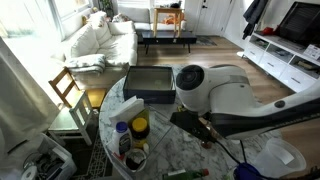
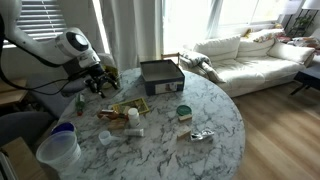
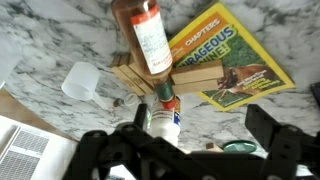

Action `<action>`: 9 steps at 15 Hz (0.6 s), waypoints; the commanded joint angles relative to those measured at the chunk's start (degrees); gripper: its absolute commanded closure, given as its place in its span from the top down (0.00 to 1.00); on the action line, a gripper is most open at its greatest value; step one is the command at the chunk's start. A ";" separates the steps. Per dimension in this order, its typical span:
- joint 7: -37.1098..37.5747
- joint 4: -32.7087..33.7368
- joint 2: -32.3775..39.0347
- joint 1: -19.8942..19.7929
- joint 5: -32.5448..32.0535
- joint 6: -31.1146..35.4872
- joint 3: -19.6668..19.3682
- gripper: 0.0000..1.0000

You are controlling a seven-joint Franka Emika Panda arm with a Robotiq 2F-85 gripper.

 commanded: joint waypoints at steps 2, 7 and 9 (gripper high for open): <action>-10.33 0.66 3.82 -5.24 3.35 4.94 -4.15 1.00; -21.38 1.36 7.01 -8.70 12.84 9.75 -7.04 1.00; -23.72 1.16 7.79 -8.79 16.82 11.02 -7.93 1.00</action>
